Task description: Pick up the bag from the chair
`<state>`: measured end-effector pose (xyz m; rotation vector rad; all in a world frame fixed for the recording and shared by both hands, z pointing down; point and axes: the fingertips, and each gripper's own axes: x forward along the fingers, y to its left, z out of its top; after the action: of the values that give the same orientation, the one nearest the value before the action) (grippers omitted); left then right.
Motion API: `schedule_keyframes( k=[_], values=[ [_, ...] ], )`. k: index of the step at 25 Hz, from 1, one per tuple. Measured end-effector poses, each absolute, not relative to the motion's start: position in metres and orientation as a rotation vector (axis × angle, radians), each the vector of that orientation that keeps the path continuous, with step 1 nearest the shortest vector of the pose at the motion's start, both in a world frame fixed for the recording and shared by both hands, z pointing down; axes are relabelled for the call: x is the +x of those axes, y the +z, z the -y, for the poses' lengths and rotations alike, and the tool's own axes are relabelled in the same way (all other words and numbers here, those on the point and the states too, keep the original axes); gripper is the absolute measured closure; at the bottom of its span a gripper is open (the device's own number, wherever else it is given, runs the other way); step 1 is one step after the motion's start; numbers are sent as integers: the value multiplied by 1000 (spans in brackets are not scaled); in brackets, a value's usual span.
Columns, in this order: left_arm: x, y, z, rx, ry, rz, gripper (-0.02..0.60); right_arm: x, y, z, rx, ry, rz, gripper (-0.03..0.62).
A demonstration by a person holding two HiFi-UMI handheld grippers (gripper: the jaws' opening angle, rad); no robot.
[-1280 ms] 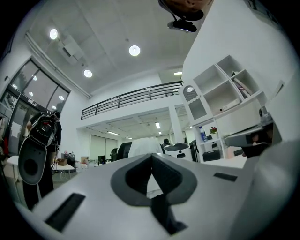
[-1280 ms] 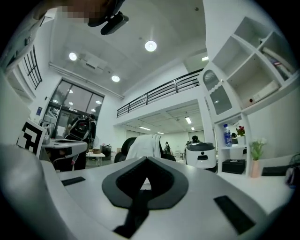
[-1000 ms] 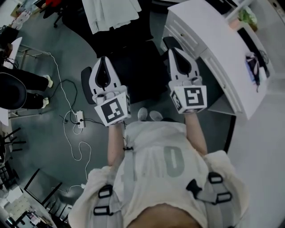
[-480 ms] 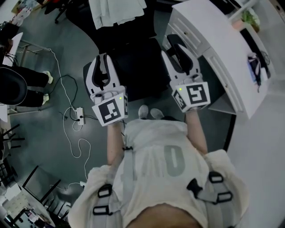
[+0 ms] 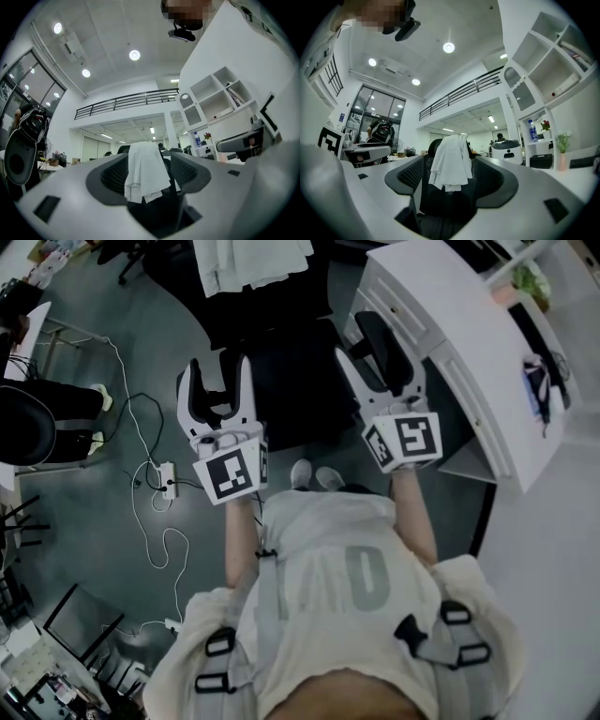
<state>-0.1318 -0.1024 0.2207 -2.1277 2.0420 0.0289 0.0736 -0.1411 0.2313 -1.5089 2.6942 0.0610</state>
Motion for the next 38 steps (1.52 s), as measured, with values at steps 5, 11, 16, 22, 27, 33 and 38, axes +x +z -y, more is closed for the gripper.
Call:
schedule_keyframes(
  k=[5, 11, 16, 22, 27, 33, 38],
  values=[
    [-128, 225, 105, -2129, 27, -2055, 316, 79, 236, 145, -1515, 55, -2703, 283],
    [-131, 238, 104, -2119, 12, -2101, 316, 83, 256, 150, -1577, 22, -2720, 284],
    [-134, 265, 115, -2131, -25, -2155, 316, 74, 282, 160, -1548, -46, -2755, 284],
    [-143, 310, 156, -2135, -90, -2185, 316, 62, 330, 203, -1529, -88, -2808, 284],
    [-152, 375, 182, -2125, -202, -2182, 316, 73, 395, 251, -1599, -61, -2846, 284],
    [-169, 482, 198, -2100, -313, -2175, 316, 79, 495, 276, -1565, 39, -2988, 284],
    [-171, 561, 199, -2173, -341, -2209, 316, 82, 569, 273, -1562, -41, -3051, 284]
  ],
)
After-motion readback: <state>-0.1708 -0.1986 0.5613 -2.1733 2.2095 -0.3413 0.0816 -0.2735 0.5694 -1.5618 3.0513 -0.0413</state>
